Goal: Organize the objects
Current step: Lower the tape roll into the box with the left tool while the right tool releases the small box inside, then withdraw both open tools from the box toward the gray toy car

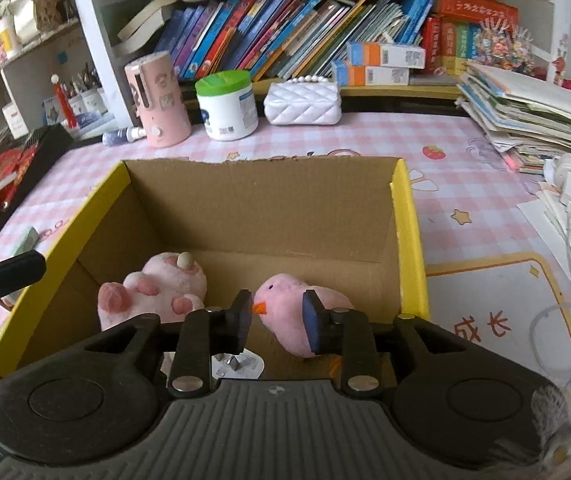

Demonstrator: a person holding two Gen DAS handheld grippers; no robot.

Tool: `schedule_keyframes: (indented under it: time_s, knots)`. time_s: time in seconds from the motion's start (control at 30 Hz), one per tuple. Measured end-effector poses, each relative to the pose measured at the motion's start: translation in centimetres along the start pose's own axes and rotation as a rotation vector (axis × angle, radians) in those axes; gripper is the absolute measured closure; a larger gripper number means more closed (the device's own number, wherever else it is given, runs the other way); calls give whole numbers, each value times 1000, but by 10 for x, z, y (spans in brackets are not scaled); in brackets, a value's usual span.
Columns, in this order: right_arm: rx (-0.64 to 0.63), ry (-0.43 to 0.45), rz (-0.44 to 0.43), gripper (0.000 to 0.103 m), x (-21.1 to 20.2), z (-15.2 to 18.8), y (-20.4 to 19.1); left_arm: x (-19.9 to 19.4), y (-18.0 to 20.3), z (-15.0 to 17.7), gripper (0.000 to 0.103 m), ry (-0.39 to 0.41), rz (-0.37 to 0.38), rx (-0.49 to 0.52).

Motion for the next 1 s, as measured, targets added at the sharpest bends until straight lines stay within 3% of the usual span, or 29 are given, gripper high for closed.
schedule_keyframes:
  time_s: [0.37,0.53,0.73,1.0]
  knots:
    - [104,166,116,45,-58,27,0,-42,-20,18,7,44,10,-81]
    - [159,214,175,41,-80,49,-4,-59,-30,35,7,45,18,-100]
    - [205,194,224,36,-92,84,-17,-75,-48,65,7,0,16,-161]
    - [215,112,227,28,-90,128,-56,-90,-82,114,7,-98,-13,-294]
Point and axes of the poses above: each gripper's, at about its wrist camera, not at the fingertips, and x roughly the way its jaws point, y to its right, z to its underside, the point moved 6 cm from there along x, roughly the way its jaws point, and after that the axes turned 11 degrees about -y, right-handed, at the moved point
